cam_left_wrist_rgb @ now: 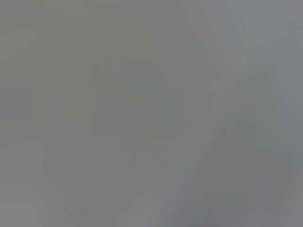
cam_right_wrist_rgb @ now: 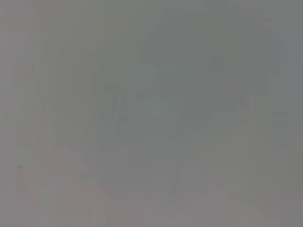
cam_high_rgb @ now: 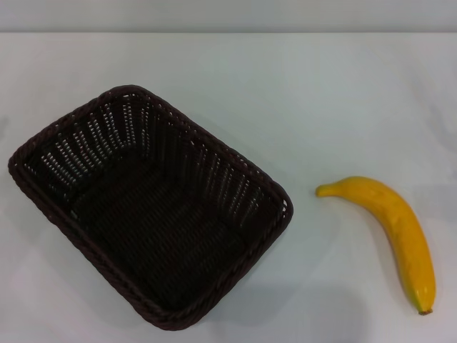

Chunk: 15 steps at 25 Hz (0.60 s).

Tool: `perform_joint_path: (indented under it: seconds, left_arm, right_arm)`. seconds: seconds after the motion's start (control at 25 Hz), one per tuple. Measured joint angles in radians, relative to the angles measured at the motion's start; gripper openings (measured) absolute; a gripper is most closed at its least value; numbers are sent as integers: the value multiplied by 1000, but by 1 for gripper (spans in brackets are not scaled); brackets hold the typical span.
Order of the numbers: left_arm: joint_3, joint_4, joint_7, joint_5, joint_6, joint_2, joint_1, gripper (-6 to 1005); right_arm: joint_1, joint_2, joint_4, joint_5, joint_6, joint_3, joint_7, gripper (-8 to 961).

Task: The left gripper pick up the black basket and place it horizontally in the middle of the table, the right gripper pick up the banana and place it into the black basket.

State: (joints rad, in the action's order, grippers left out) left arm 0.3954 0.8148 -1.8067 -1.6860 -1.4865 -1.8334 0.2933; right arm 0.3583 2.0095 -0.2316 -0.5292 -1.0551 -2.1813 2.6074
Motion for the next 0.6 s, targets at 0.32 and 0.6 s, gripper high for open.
perform_joint_path:
  seconds: [0.32, 0.6]
  left_arm:
    - [115, 190, -304, -373, -17, 155, 156, 894]
    - [290, 186, -339, -420, -25, 181, 272, 894]
  right_arm:
    - [16, 0, 0, 0, 30, 4, 2, 870]
    - [20, 1, 0, -5, 33, 9, 2, 870]
